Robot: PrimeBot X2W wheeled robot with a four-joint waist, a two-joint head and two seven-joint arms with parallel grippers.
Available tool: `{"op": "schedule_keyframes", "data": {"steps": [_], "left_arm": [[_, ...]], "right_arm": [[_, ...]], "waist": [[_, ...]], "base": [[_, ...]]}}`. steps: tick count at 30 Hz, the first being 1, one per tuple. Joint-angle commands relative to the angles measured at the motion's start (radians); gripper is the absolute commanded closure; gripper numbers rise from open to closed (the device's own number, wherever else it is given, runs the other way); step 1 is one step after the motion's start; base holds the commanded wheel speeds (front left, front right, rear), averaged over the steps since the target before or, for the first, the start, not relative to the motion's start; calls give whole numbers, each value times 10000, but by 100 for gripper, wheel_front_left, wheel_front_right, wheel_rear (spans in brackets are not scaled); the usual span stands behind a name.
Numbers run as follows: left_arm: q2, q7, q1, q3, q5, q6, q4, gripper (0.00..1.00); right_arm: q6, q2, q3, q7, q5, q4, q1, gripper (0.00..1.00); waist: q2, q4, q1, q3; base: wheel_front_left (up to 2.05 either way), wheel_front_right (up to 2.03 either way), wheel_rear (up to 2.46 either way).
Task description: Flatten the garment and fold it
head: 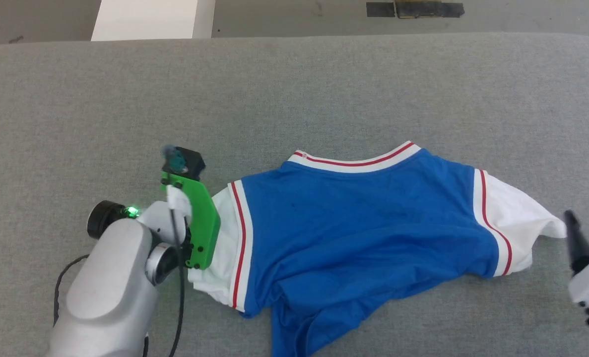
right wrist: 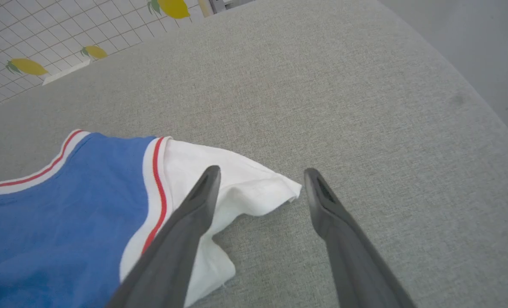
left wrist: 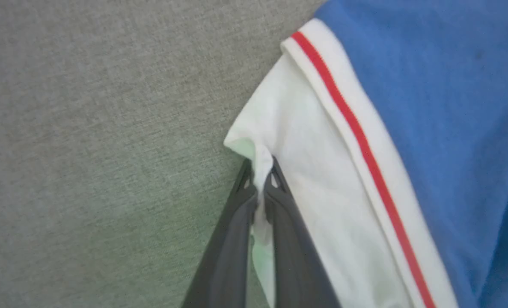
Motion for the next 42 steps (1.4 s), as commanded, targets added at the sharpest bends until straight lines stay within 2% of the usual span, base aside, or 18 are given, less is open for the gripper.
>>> {"op": "schedule_keyframes", "data": {"steps": [1, 5, 9, 14, 18, 25, 30, 31, 32, 38, 42], "left_arm": [[-49, -311, 265, 100, -175, -45, 29, 100], [-109, -1215, 602, 685, -597, 139, -572, 100], [-159, -1780, 1184, 1121, -920, 377, -1483, 100], [-277, -2118, 1897, 1291, -1071, 652, -2683, 100], [-337, -2191, 2148, 1236, -1094, 721, -3333, 100], [-346, -2277, 2330, 1175, -1088, 795, -3810, 100], [-346, -2368, 2417, 1148, -1092, 821, -3870, 100], [-346, -2403, 2422, 1153, -1103, 819, -3866, 100], [-344, -2427, 2429, 1157, -1117, 813, -3855, 100], [-412, -3033, 2233, 1346, -1282, 680, -3927, 100], [-413, -3555, 1663, 1762, -1527, 588, -4012, 100]], "right_arm": [[-13, -5, -145, 62, -213, -261, -176, 0], [-13, -5, -299, 478, -721, -1018, -468, 0], [-13, -8, 568, 1822, -1579, -1349, -1002, 0], [-13, -927, 1791, 3978, -2596, -377, -1871, 0], [-13, -1783, 2474, 5003, -2943, 613, -2442, 0], [-13, -2416, 3376, 5795, -2657, 1738, -2710, 0], [-13, -2442, 3639, 6126, -2171, 2245, -2567, 2], [-13, -2413, 3643, 6179, -2072, 2283, -2565, 86], [-13, -2386, 3644, 6187, -1964, 2295, -2573, 100], [-13, -2426, 3527, 5795, -1308, 1885, -2964, 100], [-13, -2038, 2997, 5318, -486, 1526, -3717, 100]], "waist": [[0, 39, 1, 29], [0, 53, 1, 87], [0, 26, 1, 194], [0, 192, 1, 453], [0, 406, 1, 695], [0, 639, 1, 1002], [0, 668, 1, 1118], [0, 658, 1, 1130], [0, 642, 1, 1127], [0, 477, 1, 892], [0, 366, 1, 581]], "base": [[0, 0, 0], [0, 0, 0], [0, 0, 0], [0, 0, 0], [0, 0, 0], [0, 0, 0], [0, 0, 0], [0, 0, 0], [0, 0, 0], [0, 0, 0], [0, 0, 0]]}}
